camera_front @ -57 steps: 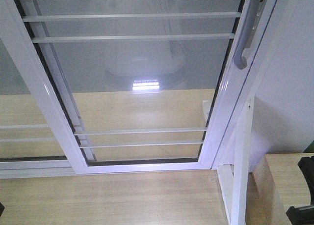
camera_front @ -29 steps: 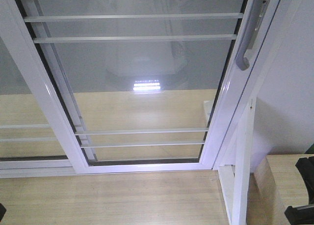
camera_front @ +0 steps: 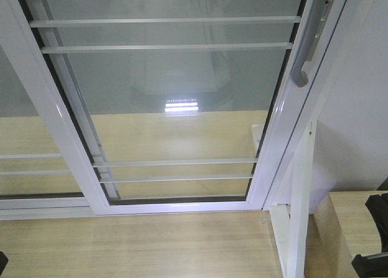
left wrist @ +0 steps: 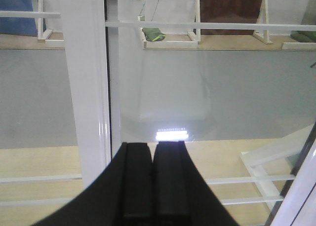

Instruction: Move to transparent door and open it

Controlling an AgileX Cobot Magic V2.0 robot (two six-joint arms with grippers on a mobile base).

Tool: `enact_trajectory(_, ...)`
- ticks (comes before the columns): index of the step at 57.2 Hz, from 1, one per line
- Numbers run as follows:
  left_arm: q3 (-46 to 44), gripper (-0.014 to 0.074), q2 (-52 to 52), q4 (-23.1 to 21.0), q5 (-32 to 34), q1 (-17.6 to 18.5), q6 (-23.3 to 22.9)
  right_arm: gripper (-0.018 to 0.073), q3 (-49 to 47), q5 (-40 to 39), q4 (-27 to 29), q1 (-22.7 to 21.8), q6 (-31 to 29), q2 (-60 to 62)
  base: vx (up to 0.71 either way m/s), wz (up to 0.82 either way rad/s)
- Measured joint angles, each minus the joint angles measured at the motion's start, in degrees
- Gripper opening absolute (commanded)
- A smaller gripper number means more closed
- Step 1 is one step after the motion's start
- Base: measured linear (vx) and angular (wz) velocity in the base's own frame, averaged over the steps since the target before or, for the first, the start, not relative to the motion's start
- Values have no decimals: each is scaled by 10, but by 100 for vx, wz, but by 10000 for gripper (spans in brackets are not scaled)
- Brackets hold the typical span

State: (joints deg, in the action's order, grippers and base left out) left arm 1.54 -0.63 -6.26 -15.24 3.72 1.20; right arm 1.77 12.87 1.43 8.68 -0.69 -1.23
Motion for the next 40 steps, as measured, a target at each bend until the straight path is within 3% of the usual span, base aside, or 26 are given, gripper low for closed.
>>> enact_trajectory(27, 0, -6, 0, 0, 0, 0, 0, -8, 0, -3, 0, 0, 0, 0, 0, 0)
enact_trajectory(40, 0, -6, 0, 7, 7, 0, 0, -8, 0, -62, 0, 0, -1, 0, 0, 0)
